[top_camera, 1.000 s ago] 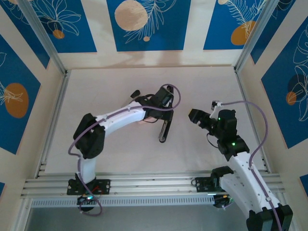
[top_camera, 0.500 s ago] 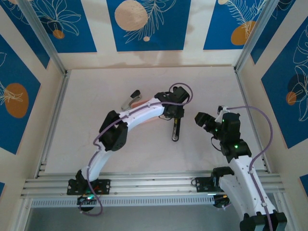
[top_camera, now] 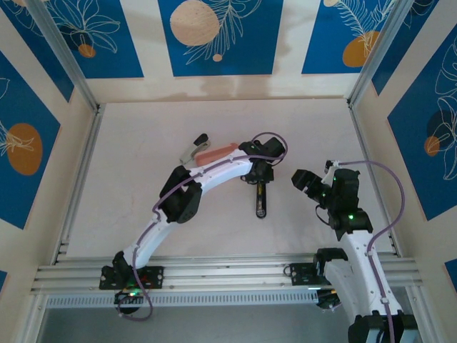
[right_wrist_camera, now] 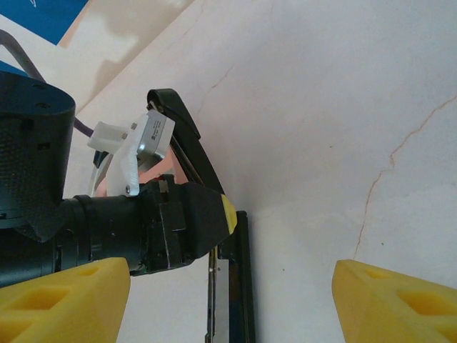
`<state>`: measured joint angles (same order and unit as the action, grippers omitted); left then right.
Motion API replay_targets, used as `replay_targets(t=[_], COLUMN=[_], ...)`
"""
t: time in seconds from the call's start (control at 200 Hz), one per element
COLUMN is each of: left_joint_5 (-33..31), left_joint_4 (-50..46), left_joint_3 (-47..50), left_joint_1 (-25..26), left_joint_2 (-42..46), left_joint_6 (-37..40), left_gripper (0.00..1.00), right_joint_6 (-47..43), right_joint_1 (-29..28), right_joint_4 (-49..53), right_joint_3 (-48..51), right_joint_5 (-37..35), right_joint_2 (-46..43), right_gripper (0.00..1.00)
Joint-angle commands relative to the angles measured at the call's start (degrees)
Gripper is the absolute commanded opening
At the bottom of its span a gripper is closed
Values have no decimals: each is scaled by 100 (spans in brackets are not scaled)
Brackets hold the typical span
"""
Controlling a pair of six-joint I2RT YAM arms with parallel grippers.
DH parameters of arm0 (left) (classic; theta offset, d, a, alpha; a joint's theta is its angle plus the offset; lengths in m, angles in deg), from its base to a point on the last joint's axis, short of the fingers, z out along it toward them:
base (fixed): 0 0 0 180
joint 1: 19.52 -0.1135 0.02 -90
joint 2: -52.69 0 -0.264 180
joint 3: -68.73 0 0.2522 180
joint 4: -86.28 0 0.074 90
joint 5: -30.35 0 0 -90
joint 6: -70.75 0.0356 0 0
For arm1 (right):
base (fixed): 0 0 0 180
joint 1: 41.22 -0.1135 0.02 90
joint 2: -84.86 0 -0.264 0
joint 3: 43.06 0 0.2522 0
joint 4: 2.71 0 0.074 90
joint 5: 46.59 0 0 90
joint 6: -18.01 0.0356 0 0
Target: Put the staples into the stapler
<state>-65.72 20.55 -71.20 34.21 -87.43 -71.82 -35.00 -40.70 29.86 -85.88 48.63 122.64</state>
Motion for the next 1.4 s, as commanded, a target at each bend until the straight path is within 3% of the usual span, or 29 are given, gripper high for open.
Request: replay_targets(t=[0.0,0.215,0.475,0.74,0.885,1.025,1.396], left_joint_5=[-2,-9,-97,-524,-465,-509,-242], left_joint_4=[6,72,215,979,1803,2257,2981], left_joint_3=[-241,-235,-7,1313,2419,3383,5712], left_joint_1=[79,84,84,67,25,-70,-695], left_joint_2=[12,106,672,1939,2787,3494,5208], left_joint_6=[-143,-234,-126,295,669,867,916], left_gripper=[32,43,46,56,68,76,82], right_joint_6=[-61,-159,-149,-188,-118,-166,-353], right_joint_1=[69,98,93,-69,-331,-736,-2151], right_joint_4=[-50,64,160,458,677,866,1116], right_joint_3=[63,-33,-107,-242,-436,-646,-1507], right_joint_5=[281,375,561,667,602,406,-365], right_joint_2=[23,28,36,75,152,383,1865], right_gripper=[75,75,74,72,71,70,68])
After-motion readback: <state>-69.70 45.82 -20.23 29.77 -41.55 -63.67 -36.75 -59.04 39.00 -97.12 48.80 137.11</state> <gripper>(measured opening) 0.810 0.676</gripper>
